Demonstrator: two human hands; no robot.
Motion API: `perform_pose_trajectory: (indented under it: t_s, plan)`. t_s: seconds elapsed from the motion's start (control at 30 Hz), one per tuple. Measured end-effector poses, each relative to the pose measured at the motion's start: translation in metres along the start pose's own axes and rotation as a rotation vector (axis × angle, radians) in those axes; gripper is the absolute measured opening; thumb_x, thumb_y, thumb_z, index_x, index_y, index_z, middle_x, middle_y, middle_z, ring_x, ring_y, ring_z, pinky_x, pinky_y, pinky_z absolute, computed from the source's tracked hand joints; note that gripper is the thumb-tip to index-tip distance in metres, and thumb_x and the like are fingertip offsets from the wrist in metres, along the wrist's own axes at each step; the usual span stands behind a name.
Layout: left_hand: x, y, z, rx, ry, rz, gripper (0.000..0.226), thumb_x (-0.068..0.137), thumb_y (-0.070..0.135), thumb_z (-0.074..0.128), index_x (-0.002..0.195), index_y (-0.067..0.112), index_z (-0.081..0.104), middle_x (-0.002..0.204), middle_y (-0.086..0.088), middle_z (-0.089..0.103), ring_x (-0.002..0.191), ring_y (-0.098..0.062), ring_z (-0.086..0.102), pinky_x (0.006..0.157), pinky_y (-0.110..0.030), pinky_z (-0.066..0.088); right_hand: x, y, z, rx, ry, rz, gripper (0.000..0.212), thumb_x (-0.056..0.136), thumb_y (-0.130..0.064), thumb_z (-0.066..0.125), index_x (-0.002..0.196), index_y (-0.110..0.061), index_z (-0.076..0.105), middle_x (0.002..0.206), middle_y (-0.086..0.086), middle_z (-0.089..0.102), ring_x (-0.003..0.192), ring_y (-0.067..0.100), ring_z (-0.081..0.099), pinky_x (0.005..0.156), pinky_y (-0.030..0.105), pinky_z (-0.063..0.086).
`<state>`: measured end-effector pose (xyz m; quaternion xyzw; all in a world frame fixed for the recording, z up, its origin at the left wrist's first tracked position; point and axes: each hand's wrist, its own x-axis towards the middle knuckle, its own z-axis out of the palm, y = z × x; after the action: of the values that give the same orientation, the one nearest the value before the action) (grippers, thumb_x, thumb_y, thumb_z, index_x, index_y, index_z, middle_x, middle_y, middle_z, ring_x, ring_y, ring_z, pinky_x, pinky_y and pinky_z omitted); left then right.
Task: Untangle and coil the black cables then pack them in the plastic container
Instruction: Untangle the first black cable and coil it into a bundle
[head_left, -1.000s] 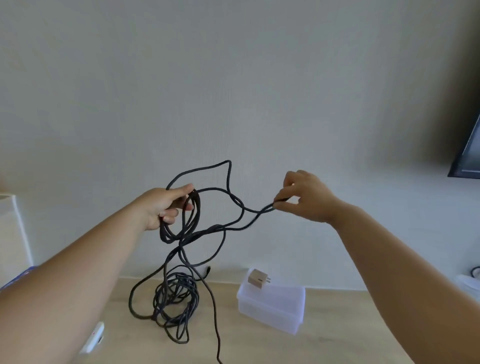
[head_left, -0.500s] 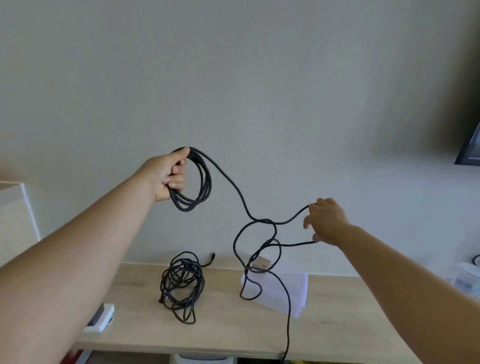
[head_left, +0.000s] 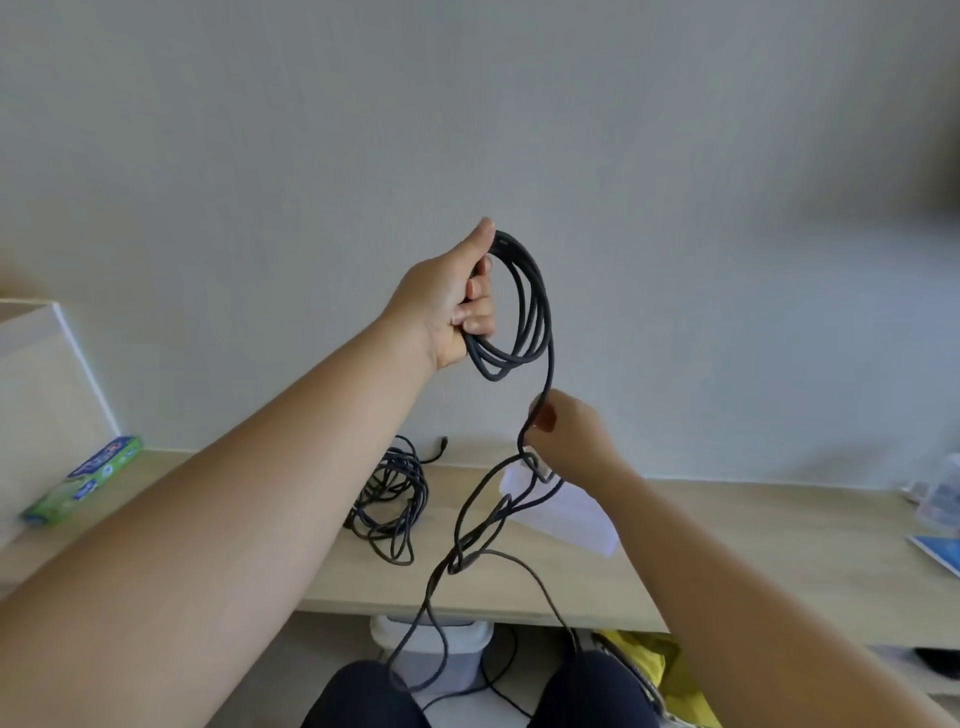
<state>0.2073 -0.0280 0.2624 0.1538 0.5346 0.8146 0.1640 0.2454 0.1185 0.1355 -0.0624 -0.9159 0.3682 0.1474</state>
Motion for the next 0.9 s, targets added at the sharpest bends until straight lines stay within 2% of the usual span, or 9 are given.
perform_pose_trajectory:
  t_s: [0.1, 0.17, 0.27, 0.37, 0.5, 0.6, 0.67, 0.8, 0.9]
  plan:
    - [-0.001, -0.003, -0.005, -0.054, 0.075, 0.015, 0.039, 0.094, 0.041, 0.054, 0.068, 0.016, 0.039, 0.039, 0.007, 0.029, 0.026, -0.005, 0.019, 0.031, -0.015, 0.019, -0.026, -0.001, 0.007, 0.113, 0.084, 0.038, 0.004, 0.083, -0.012, 0.053, 0.084, -0.008, 0.056, 0.073, -0.002, 0.058, 0.065, 0.014, 0.048, 0.053, 0.020, 0.035]
    - [-0.002, -0.010, -0.009, -0.085, 0.110, 0.001, 0.039, 0.094, 0.041, 0.054, 0.068, 0.016, 0.039, 0.039, 0.007, 0.028, 0.026, -0.006, 0.019, 0.031, -0.015, 0.019, -0.037, 0.005, 0.012, 0.139, 0.116, 0.166, 0.025, 0.087, -0.025, 0.052, 0.080, -0.001, 0.058, 0.069, 0.001, 0.060, 0.060, 0.016, 0.047, 0.052, 0.023, 0.035]
    - [-0.003, -0.030, -0.012, -0.144, 0.139, -0.045, 0.040, 0.094, 0.040, 0.054, 0.067, 0.015, 0.037, 0.039, 0.007, 0.027, 0.026, -0.006, 0.018, 0.032, -0.014, 0.019, -0.046, 0.011, 0.025, 0.219, -0.123, 0.437, 0.055, 0.089, -0.053, 0.052, 0.076, 0.000, 0.063, 0.070, 0.006, 0.068, 0.058, 0.016, 0.059, 0.059, 0.023, 0.049]
    - [-0.006, -0.049, -0.012, -0.187, 0.137, -0.083, 0.039, 0.094, 0.038, 0.054, 0.067, 0.016, 0.037, 0.039, 0.006, 0.029, 0.026, -0.005, 0.020, 0.031, -0.015, 0.020, -0.043, 0.023, 0.045, 0.591, -0.330, 0.622, 0.050, 0.087, -0.054, 0.057, 0.110, -0.010, 0.062, 0.112, 0.005, 0.066, 0.102, 0.020, 0.061, 0.094, 0.035, 0.049]
    - [-0.009, -0.060, -0.019, -0.227, 0.113, -0.090, 0.039, 0.096, 0.039, 0.050, 0.066, 0.015, 0.040, 0.039, 0.007, 0.031, 0.027, -0.004, 0.022, 0.030, -0.016, 0.021, -0.024, 0.033, 0.062, 1.207, -0.249, 0.705, 0.041, 0.099, -0.027, 0.044, 0.137, -0.012, 0.044, 0.142, 0.005, 0.046, 0.140, 0.023, 0.029, 0.117, 0.039, 0.014]
    - [-0.009, -0.058, -0.028, -0.230, 0.143, -0.081, 0.040, 0.096, 0.039, 0.049, 0.065, 0.015, 0.040, 0.038, 0.007, 0.031, 0.026, -0.004, 0.022, 0.029, -0.016, 0.021, -0.015, 0.030, 0.058, 1.350, -0.064, 0.700, 0.019, 0.100, -0.013, 0.040, 0.107, -0.007, 0.057, 0.104, 0.006, 0.064, 0.122, 0.023, 0.052, 0.113, 0.038, 0.028]
    - [-0.006, -0.057, -0.039, -0.222, 0.199, -0.086, 0.041, 0.096, 0.039, 0.049, 0.065, 0.016, 0.039, 0.037, 0.007, 0.031, 0.026, -0.005, 0.022, 0.030, -0.015, 0.020, -0.012, 0.025, 0.053, 1.356, -0.043, 0.640, 0.010, 0.099, -0.007, 0.043, 0.099, -0.003, 0.052, 0.081, 0.009, 0.060, 0.092, 0.026, 0.065, 0.093, 0.039, 0.049]
    - [0.002, -0.068, -0.076, -0.029, 0.373, -0.117, 0.041, 0.097, 0.039, 0.049, 0.064, 0.015, 0.041, 0.035, 0.006, 0.031, 0.025, -0.008, 0.023, 0.033, -0.013, 0.019, -0.017, 0.018, 0.027, 0.967, -0.365, 0.575, 0.012, 0.098, -0.007, 0.046, 0.098, -0.001, 0.056, 0.075, 0.011, 0.064, 0.071, 0.024, 0.068, 0.076, 0.038, 0.057]
    - [0.004, -0.087, -0.103, 0.189, 0.447, -0.190, 0.049, 0.093, 0.054, 0.046, 0.064, 0.014, 0.044, 0.039, 0.005, 0.029, 0.030, -0.010, 0.022, 0.038, -0.019, 0.018, -0.018, 0.018, 0.006, 0.908, -0.512, 0.535, 0.018, 0.099, -0.012, 0.045, 0.096, -0.002, 0.060, 0.076, 0.010, 0.069, 0.064, 0.016, 0.068, 0.065, 0.029, 0.059]
